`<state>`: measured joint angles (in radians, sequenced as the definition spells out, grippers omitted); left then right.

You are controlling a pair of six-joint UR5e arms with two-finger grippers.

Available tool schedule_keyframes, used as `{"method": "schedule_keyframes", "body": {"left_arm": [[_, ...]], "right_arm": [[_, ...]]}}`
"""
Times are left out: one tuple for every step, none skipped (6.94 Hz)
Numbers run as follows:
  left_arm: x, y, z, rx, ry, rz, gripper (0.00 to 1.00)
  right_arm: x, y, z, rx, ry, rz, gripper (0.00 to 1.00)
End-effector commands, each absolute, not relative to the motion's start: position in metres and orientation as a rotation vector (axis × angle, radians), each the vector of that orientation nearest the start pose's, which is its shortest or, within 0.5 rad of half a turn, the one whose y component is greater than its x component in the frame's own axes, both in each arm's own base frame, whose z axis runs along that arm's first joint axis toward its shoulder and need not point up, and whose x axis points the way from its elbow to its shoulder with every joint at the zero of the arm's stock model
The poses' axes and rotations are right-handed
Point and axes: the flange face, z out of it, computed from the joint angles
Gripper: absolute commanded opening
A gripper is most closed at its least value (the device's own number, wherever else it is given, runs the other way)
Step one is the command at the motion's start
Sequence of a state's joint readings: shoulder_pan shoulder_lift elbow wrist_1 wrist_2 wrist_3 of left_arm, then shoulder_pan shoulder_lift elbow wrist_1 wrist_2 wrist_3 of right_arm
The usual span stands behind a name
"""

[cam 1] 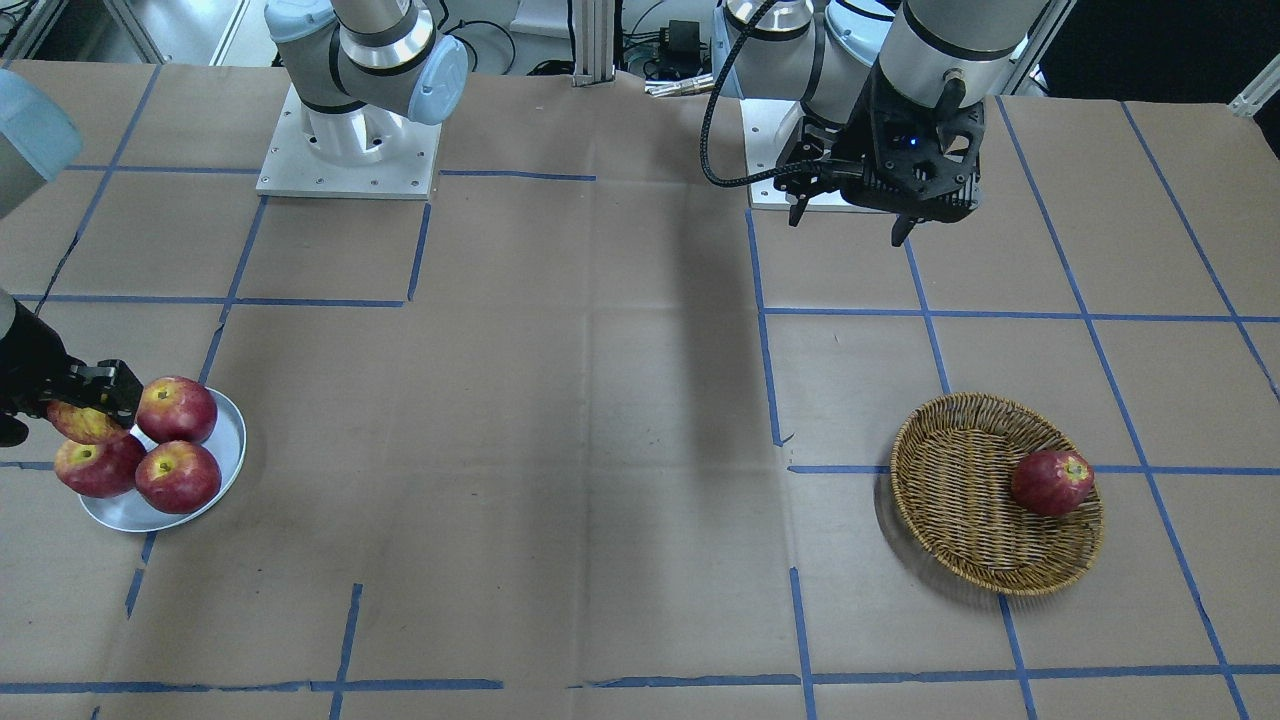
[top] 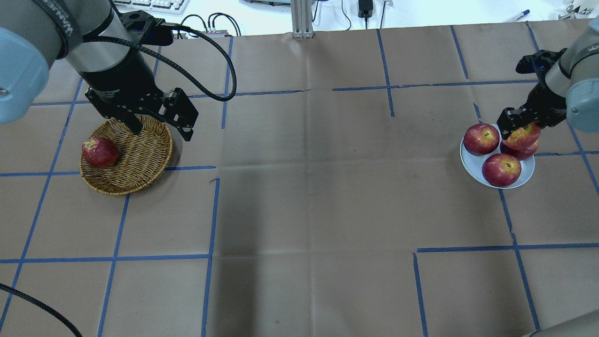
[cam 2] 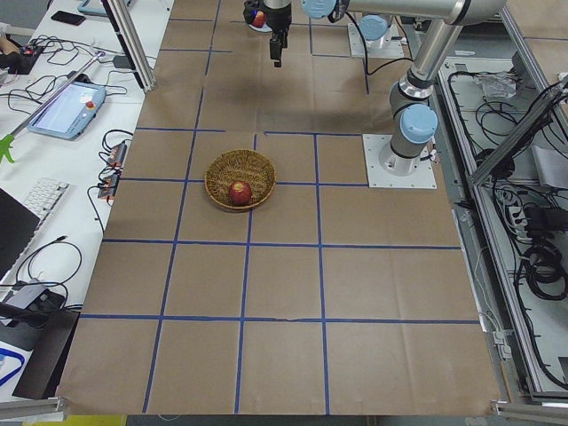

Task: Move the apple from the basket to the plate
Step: 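Lower the apple onto the plate and open the right gripper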

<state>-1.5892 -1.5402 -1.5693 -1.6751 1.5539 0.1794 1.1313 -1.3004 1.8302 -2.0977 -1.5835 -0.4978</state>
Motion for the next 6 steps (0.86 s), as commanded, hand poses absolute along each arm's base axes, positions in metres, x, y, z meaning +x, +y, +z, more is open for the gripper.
{"method": "schedule_keyframes", "body": {"left_arm": [[-0.144,-0.469,0.493,0.311,3.147,0.112,0.99],[-0.144,-0.469,0.493,0.311,3.147,0.112,0.99],[-0.144,-0.469,0.493,0.311,3.147,0.112,0.99],[-0.144,-0.469,0.493,0.311,3.147,0.112,0.99],[-0.144,-0.469,0.493,0.311,3.147,0.112,0.99],[-0.144,-0.469,0.493,0.311,3.147,0.112,0.99]], "right_arm": [[-0.116,-0.553,0.261,-0.097,3.156,0.026,0.49],[-0.116,-0.554,0.258,-0.095,3.154,0.030,0.50],[-0.117,-0.556,0.257,-0.092,3.154,0.027,0.52],[-0.117,-0.558,0.259,-0.097,3.159,0.005,0.94],[-0.120,-0.561,0.264,-0.092,3.179,-0.042,1.00],[-0.121,-0.564,0.278,-0.089,3.191,-0.076,1.00]]}}
